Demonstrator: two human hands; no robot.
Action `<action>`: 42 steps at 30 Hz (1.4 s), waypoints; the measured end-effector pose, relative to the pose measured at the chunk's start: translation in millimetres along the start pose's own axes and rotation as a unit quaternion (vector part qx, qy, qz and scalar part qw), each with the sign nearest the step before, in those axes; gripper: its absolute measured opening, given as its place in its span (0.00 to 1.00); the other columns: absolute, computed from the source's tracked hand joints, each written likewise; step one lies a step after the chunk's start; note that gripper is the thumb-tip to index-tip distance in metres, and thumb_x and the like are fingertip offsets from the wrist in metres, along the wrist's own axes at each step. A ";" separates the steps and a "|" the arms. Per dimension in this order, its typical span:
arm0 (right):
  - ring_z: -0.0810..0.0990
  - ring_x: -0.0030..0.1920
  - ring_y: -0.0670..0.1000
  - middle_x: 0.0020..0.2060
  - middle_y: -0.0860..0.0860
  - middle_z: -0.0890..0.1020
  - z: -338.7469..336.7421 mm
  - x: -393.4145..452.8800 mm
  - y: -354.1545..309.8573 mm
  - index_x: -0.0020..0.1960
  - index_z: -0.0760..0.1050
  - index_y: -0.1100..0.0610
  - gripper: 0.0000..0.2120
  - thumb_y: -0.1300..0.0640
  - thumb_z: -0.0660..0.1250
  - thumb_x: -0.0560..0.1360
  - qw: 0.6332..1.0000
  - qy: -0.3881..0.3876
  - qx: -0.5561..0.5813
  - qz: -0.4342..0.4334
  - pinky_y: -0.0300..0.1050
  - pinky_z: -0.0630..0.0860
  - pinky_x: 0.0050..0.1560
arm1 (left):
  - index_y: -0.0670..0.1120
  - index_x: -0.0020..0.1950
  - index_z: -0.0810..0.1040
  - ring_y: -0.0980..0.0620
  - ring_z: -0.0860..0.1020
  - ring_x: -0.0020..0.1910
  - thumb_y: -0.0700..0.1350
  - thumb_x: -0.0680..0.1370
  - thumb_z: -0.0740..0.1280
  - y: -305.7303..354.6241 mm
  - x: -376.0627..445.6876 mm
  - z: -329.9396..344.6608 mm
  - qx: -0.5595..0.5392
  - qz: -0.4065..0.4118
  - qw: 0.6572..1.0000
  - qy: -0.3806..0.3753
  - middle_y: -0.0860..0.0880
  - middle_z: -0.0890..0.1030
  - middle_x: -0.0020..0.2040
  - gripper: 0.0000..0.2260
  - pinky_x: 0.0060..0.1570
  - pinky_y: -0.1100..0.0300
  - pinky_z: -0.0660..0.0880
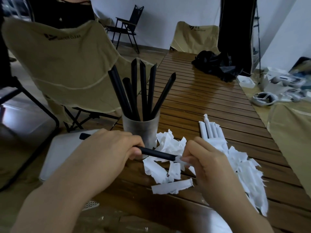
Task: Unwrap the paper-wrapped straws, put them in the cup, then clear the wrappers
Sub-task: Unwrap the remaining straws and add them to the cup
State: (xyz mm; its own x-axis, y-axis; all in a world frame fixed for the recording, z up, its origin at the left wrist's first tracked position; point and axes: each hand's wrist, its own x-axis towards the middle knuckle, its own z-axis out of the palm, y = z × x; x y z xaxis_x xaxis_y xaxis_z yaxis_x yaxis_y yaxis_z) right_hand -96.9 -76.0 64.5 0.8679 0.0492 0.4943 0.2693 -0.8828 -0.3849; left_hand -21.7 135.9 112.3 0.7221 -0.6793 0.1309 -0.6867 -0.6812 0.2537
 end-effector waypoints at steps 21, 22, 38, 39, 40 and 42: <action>0.73 0.37 0.47 0.36 0.47 0.72 -1.3 -5.0 12.3 0.36 0.67 0.52 0.17 0.73 0.61 0.74 0.992 -0.016 0.118 0.033 0.27 0.68 0.34 | 0.66 0.39 0.69 0.63 0.73 0.47 0.63 0.73 0.46 -24.9 -10.2 -10.2 -0.019 -0.058 0.998 -0.018 0.62 0.77 0.40 0.13 0.51 0.61 0.69; 0.73 0.36 0.47 0.36 0.47 0.72 -2.9 -5.2 14.6 0.36 0.68 0.53 0.16 0.72 0.62 0.74 0.992 -0.013 0.118 0.039 0.28 0.68 0.33 | 0.66 0.40 0.69 0.63 0.73 0.47 0.60 0.75 0.49 -23.9 -8.4 -12.2 -0.027 -0.054 0.998 -0.009 0.62 0.77 0.41 0.11 0.51 0.62 0.69; 0.75 0.54 0.45 0.55 0.40 0.76 45.8 -4.0 -1.5 0.61 0.75 0.46 0.13 0.57 0.65 0.77 0.987 -0.082 0.001 0.140 0.43 0.75 0.55 | 0.55 0.56 0.77 0.58 0.82 0.51 0.46 0.77 0.63 -2.3 -3.4 -22.5 -0.361 0.009 0.885 0.294 0.58 0.83 0.49 0.10 0.52 0.60 0.79; 0.74 0.56 0.46 0.56 0.40 0.75 45.9 -4.3 -4.2 0.62 0.73 0.46 0.14 0.56 0.64 0.77 0.985 -0.093 -0.003 0.142 0.43 0.74 0.56 | 0.56 0.56 0.76 0.59 0.81 0.51 0.46 0.76 0.63 3.1 -1.1 -23.2 -0.357 0.018 0.880 0.311 0.59 0.82 0.50 0.10 0.52 0.63 0.78; 0.74 0.56 0.46 0.56 0.41 0.75 44.7 -4.5 -6.2 0.62 0.73 0.46 0.14 0.56 0.63 0.77 0.986 -0.101 -0.008 0.135 0.43 0.73 0.56 | 0.56 0.56 0.76 0.60 0.81 0.51 0.46 0.75 0.63 7.8 0.9 -24.3 -0.357 0.028 0.873 0.331 0.60 0.82 0.50 0.11 0.52 0.64 0.78; 0.75 0.54 0.46 0.55 0.42 0.76 38.2 -5.3 -6.4 0.61 0.75 0.49 0.14 0.58 0.65 0.77 0.988 -0.104 -0.021 0.114 0.44 0.74 0.55 | 0.54 0.57 0.76 0.58 0.81 0.52 0.45 0.76 0.65 14.7 5.1 -26.9 -0.373 0.036 0.846 0.380 0.59 0.82 0.51 0.11 0.51 0.64 0.78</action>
State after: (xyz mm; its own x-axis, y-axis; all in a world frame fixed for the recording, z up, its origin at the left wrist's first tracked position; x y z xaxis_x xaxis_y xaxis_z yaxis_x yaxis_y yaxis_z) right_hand -87.3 -52.7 34.5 0.9720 -0.0632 0.2264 0.0425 -0.9001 -0.4336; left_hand -25.9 129.7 142.5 0.7201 -0.1475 0.6780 -0.6925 -0.0914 0.7156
